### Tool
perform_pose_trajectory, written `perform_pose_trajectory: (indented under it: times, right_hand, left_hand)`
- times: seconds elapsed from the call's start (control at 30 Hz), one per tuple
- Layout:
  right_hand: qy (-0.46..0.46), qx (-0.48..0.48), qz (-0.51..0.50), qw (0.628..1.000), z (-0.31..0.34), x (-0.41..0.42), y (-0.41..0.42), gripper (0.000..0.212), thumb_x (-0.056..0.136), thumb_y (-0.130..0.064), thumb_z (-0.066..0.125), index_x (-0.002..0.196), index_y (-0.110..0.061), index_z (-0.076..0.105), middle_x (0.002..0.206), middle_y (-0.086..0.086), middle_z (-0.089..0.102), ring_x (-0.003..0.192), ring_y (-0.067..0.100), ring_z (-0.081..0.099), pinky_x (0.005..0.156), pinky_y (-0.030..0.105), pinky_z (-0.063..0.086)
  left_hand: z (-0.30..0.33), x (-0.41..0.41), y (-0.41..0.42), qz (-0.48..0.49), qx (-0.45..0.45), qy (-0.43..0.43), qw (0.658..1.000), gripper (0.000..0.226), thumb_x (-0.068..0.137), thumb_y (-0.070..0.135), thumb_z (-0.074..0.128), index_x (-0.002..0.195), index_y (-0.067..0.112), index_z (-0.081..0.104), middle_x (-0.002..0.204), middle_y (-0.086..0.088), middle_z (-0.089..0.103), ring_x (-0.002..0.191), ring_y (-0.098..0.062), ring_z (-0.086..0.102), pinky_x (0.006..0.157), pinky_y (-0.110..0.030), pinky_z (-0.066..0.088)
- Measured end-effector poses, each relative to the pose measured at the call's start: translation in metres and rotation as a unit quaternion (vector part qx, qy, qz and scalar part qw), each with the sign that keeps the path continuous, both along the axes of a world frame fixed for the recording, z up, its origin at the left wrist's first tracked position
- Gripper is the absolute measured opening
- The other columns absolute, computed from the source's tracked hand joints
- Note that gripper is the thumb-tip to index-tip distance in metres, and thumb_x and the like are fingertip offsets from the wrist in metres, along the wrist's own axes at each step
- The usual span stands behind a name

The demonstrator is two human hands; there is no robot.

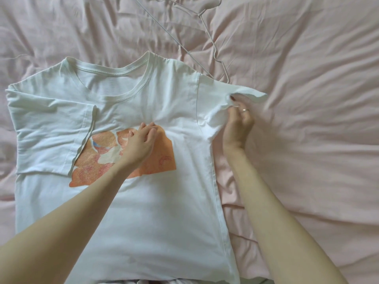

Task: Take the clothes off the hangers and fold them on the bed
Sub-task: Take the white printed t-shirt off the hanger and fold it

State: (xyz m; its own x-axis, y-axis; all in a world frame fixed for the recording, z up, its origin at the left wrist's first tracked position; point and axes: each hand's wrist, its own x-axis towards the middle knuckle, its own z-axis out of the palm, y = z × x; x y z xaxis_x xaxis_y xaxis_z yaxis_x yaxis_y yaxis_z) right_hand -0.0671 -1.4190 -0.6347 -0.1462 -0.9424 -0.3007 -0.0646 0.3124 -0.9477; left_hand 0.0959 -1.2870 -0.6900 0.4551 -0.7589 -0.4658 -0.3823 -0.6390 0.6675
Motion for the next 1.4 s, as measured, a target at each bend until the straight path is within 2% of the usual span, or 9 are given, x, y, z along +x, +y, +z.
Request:
perform_pose_trajectory:
  times: [0.1,0.27,0.43,0.57,0.77,0.9,1.03,1.17,1.4]
  right_hand:
    - [0.163,-0.095,0.265,0.946,0.003,0.024,0.029,0.027,0.081,-0.019,0.046,0.091,-0.014,0.07,0.111,-0.002,0.068,0.102,0.012,0.06,0.087,0.021,0.042]
    - [0.328,-0.083,0.586,0.736,-0.026,0.026,0.059,0.035,0.094,-0.027,0.049,0.125,-0.014,0.06,0.123,0.003,0.064,0.118,0.022,0.054,0.103,0.032,0.033]
    - [0.35,-0.23,0.379,0.825,-0.038,0.015,0.056,0.029,0.085,-0.025,0.048,0.083,-0.009,0.072,0.089,0.003,0.071,0.086,0.027,0.065,0.078,0.035,0.046]
    - [0.313,0.032,0.241,0.918,-0.04,0.009,0.028,0.027,0.09,-0.025,0.057,0.106,-0.004,0.061,0.103,0.012,0.062,0.103,0.03,0.057,0.09,0.036,0.041]
    - [0.219,0.257,0.292,0.895,-0.06,0.002,0.024,0.047,0.08,-0.042,0.067,0.112,-0.008,0.057,0.104,0.002,0.066,0.094,0.021,0.064,0.085,0.035,0.053]
    - [0.152,0.319,0.268,0.896,-0.07,-0.007,0.025,0.052,0.078,-0.028,0.07,0.12,0.0,0.056,0.113,0.012,0.066,0.096,0.024,0.065,0.088,0.037,0.054]
    - [0.147,0.299,0.262,0.906,-0.074,-0.023,0.021,0.021,0.085,-0.021,0.067,0.082,0.0,0.065,0.082,0.011,0.065,0.073,0.02,0.06,0.074,0.035,0.05]
    - [0.188,0.245,0.274,0.911,-0.07,-0.026,0.023,0.048,0.089,-0.031,0.063,0.055,-0.018,0.03,0.055,-0.003,0.028,0.051,0.009,0.028,0.05,0.023,0.025]
    - [0.09,0.214,0.316,0.92,-0.062,-0.034,0.035,0.003,0.091,-0.017,0.059,0.091,-0.016,0.062,0.083,-0.001,0.066,0.076,0.01,0.061,0.074,0.029,0.05]
  left_hand:
    - [0.01,0.007,-0.002,0.242,-0.069,0.109,0.962,0.038,0.103,0.025,0.029,0.12,0.008,0.059,0.117,-0.003,0.062,0.089,-0.007,0.059,0.076,-0.017,0.044]
    - [0.016,0.031,0.0,0.453,-0.11,0.312,0.828,0.029,0.102,0.033,0.03,0.112,0.012,0.049,0.094,-0.002,0.058,0.078,-0.014,0.057,0.065,-0.023,0.046]
    - [0.009,0.035,-0.004,0.338,-0.053,0.176,0.923,0.034,0.1,0.025,0.041,0.13,0.01,0.045,0.111,-0.006,0.055,0.079,-0.013,0.058,0.069,-0.025,0.052]
    - [0.008,0.038,-0.028,0.298,-0.037,0.142,0.943,0.046,0.095,0.023,0.052,0.137,0.009,0.037,0.116,-0.006,0.053,0.082,-0.016,0.057,0.076,-0.031,0.052]
    - [0.009,0.031,-0.063,0.282,0.072,0.164,0.942,0.03,0.086,0.032,0.067,0.068,0.012,0.053,0.061,-0.003,0.052,0.04,-0.01,0.052,0.04,-0.021,0.043]
    - [0.006,0.02,-0.063,0.298,0.056,0.173,0.937,0.016,0.089,0.025,0.061,0.084,0.01,0.061,0.075,-0.004,0.061,0.062,-0.02,0.06,0.038,-0.021,0.043]
    - [0.003,0.025,-0.055,0.292,0.015,0.148,0.945,0.022,0.092,0.028,0.057,0.101,0.008,0.059,0.087,-0.009,0.066,0.07,-0.023,0.065,0.059,-0.039,0.057]
    - [0.006,0.023,-0.038,0.31,0.048,0.213,0.925,0.039,0.087,0.044,0.062,0.086,0.005,0.06,0.072,-0.008,0.067,0.053,-0.014,0.064,0.055,-0.026,0.056]
    - [0.007,-0.016,0.003,0.24,0.057,0.239,0.939,0.037,0.083,0.043,0.066,0.079,0.007,0.067,0.067,-0.002,0.064,0.057,-0.01,0.058,0.06,-0.02,0.046]
